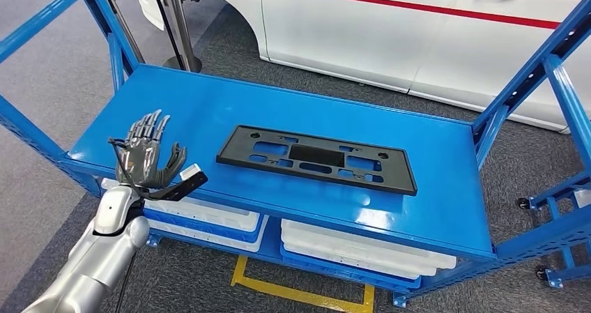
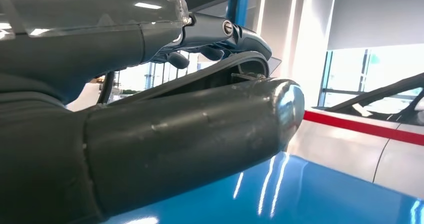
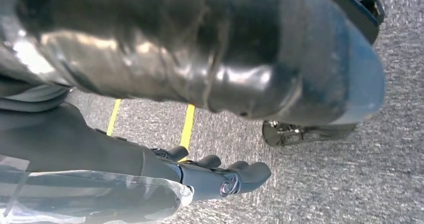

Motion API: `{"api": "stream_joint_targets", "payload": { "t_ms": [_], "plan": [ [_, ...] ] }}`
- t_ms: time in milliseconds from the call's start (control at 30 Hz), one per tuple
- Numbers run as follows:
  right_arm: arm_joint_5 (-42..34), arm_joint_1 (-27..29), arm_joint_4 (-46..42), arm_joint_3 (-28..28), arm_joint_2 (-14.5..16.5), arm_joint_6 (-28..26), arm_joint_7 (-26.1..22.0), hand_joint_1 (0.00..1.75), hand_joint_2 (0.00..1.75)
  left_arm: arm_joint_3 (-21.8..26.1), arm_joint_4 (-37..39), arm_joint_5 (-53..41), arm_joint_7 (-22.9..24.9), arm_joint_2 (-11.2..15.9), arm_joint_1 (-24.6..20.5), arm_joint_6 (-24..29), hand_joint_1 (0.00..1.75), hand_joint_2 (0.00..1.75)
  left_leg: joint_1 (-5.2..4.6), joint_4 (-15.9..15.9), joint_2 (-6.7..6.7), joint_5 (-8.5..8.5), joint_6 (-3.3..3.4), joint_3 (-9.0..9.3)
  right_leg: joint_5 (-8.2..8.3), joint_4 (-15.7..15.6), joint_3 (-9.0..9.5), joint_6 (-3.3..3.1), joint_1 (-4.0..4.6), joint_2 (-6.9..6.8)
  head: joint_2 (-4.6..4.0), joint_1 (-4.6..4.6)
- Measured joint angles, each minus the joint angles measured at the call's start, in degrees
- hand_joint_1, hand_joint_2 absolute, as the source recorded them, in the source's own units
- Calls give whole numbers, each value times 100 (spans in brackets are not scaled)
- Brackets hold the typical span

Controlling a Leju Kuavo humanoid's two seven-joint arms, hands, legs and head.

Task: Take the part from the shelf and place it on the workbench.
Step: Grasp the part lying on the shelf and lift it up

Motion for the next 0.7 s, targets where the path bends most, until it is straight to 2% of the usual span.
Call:
{"api": "stream_joint_targets", "payload": {
  "t_ms": [133, 300, 700],
  "plan": [
    [1, -1, -1, 2, -11, 6, 11, 0, 0, -134, 313, -39, -65, -139, -329, 108, 0, 0, -13, 2, 3, -8, 24, 6, 14, -21, 4, 31, -7, 1, -1, 1],
    [1, 1, -1, 2, -14, 5, 24, 0, 0, -232, 472, -45, -68, -263, -470, 133, 0, 0, -17, 4, 12, -7, 35, 8, 27, -30, 6, 144, -13, 7, 0, -1],
    [15, 3, 1, 1, -22, 2, 80, 0, 0, -509, 629, 194, -187, -493, -629, 211, 0, 0, -12, -25, 19, 7, 26, 37, 22, -15, 5, 158, 8, 9, -1, -1]
  ]
}}
